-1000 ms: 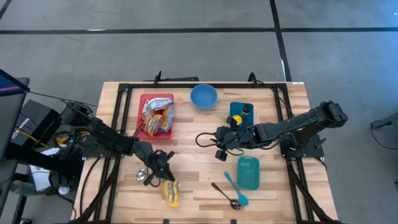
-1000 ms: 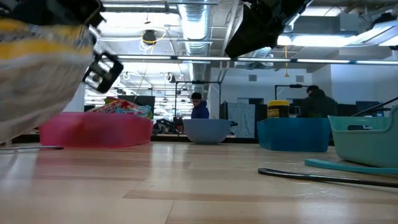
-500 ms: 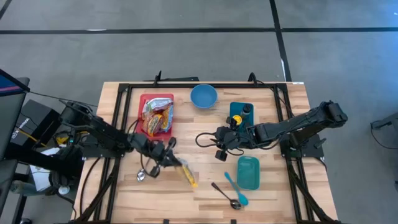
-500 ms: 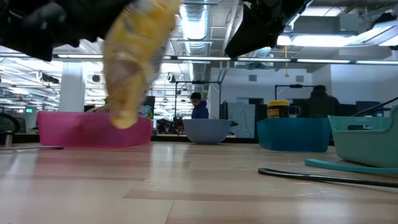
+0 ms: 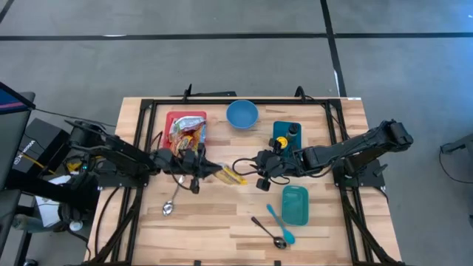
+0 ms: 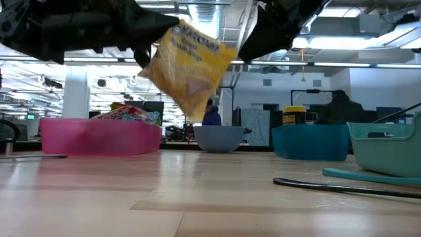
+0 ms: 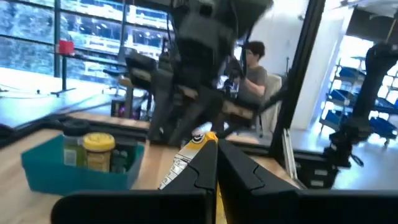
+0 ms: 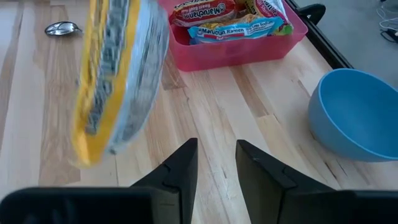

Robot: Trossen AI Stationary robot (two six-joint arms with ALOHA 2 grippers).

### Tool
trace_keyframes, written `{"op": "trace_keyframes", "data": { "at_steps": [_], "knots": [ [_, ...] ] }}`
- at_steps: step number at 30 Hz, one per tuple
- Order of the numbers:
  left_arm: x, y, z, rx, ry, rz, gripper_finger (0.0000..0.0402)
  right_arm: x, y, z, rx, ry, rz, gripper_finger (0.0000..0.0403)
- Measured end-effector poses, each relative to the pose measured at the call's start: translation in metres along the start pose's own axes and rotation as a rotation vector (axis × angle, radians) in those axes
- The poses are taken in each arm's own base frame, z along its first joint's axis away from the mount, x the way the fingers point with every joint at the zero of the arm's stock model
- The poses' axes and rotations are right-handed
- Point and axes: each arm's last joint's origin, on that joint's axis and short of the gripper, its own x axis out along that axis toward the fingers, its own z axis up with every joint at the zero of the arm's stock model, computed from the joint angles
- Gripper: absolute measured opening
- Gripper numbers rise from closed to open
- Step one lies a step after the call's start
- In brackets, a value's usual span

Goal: Pick & Place Food Item
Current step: Put the yellow noodle pack into the red bin

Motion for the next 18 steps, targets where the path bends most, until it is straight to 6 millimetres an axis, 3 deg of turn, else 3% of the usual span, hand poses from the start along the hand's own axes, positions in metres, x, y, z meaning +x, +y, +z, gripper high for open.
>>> {"op": "trace_keyframes", "data": {
  "at_steps": [8, 18],
  "knots": [
    [-0.018, 0.000, 0.033, 0.080, -0.025, 0.088, 0.0000, 0.000, 0.000, -0.001, -0.004, 0.007, -0.002, 0.0103],
    [-0.057, 0.005, 0.070, 0.153, -0.032, 0.323, 0.0000, 0.000, 0.000, -0.001, -0.004, 0.007, -0.002, 0.0103]
  ]
}}
